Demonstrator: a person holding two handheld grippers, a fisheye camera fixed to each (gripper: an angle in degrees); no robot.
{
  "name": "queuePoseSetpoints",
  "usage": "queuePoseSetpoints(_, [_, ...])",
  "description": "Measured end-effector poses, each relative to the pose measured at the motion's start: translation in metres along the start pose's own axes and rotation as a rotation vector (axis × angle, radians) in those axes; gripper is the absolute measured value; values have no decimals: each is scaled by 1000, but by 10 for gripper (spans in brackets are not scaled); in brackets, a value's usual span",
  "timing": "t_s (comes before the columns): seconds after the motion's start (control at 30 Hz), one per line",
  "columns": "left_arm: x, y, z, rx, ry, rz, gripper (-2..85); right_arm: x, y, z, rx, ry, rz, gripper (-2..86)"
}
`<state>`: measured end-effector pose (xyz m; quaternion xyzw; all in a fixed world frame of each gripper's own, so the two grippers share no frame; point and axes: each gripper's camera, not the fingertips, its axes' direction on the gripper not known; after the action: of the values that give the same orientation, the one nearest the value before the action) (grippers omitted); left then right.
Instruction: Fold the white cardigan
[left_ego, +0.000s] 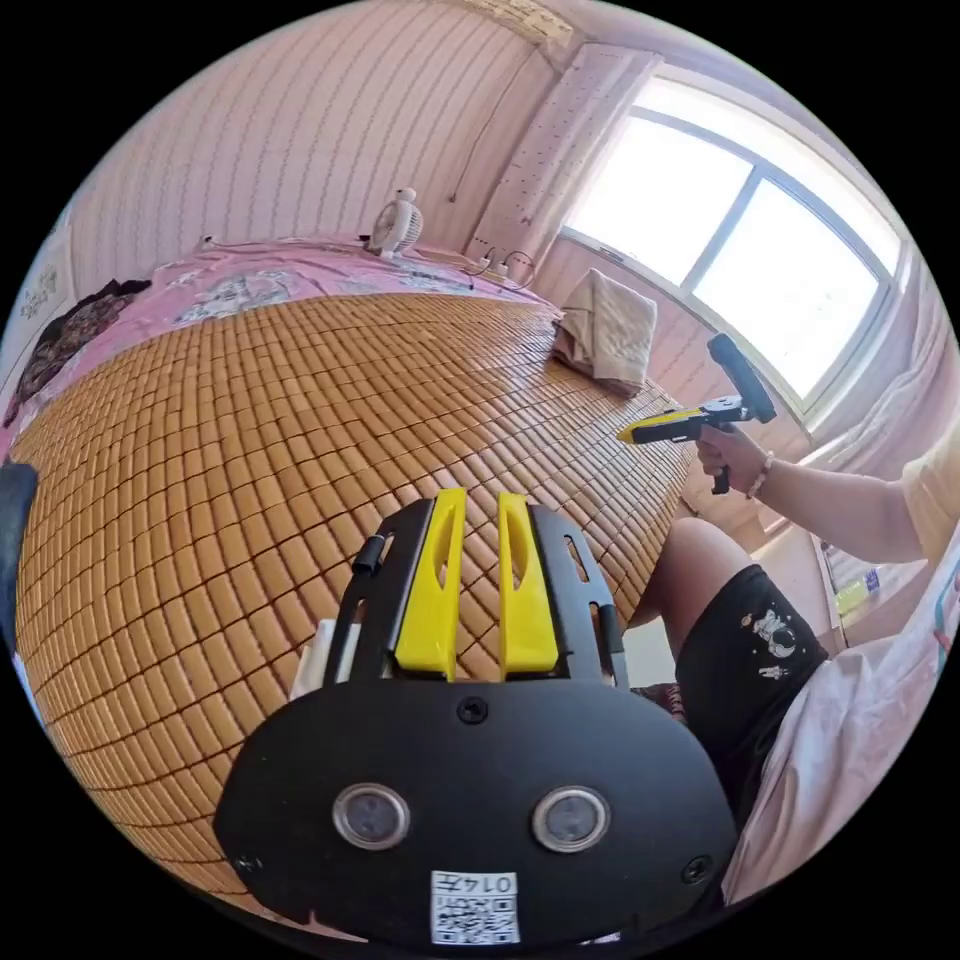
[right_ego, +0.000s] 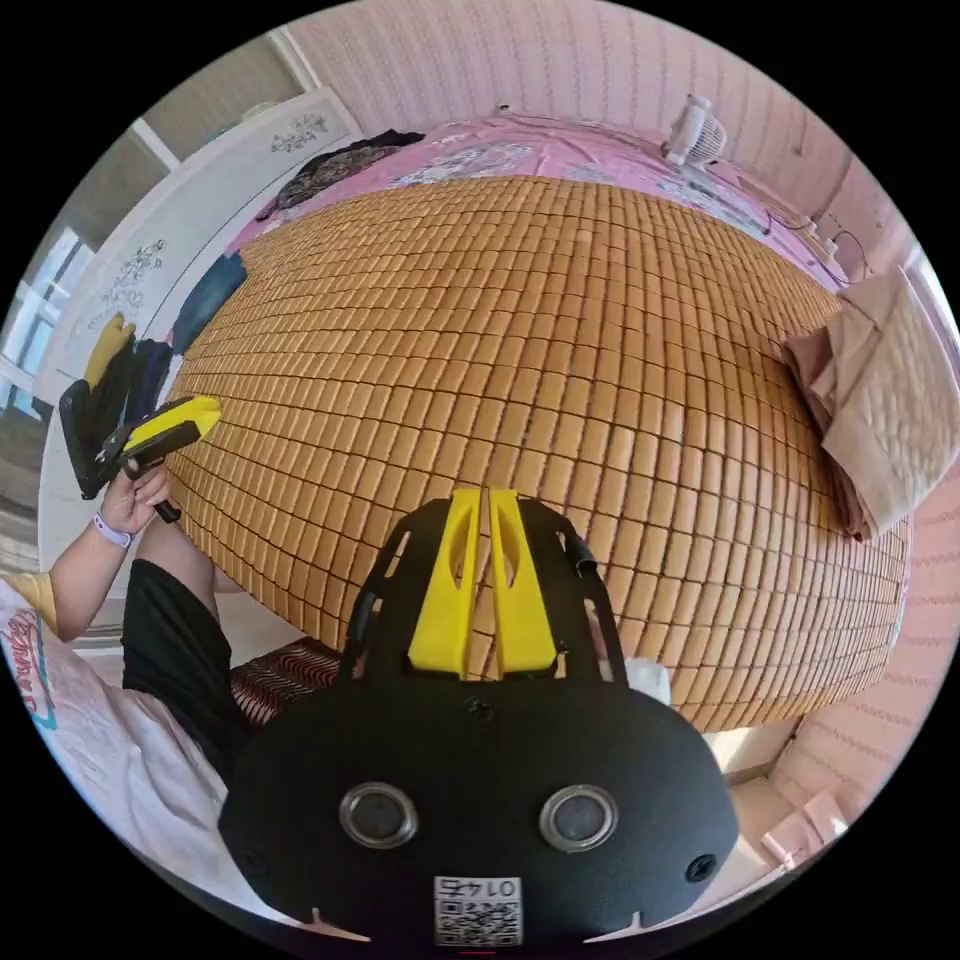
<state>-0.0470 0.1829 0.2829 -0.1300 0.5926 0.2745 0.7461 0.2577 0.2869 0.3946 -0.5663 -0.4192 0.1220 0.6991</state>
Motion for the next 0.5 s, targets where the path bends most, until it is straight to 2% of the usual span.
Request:
queuePoseSetpoints(0.1, [28,-47,46,-154,188,144,54,60,41,-25,98,88,174,55])
queuePoseSetpoints(0.2, [54,-96,86,-233,163,248,50,95,59,-28,170,123,237,70])
queuePoseSetpoints(0.3, [79,-142,125,-221,98,352,61,114,53,-9,167,190,253,86])
queuePoseSetpoints(0.43, [104,-204,183,-139,145,419,66,104,29,5,234,269,100,104])
queuePoseSetpoints(0.5, [113,-226,214,-121,105,430,66,94,16,17,273,434,27,101])
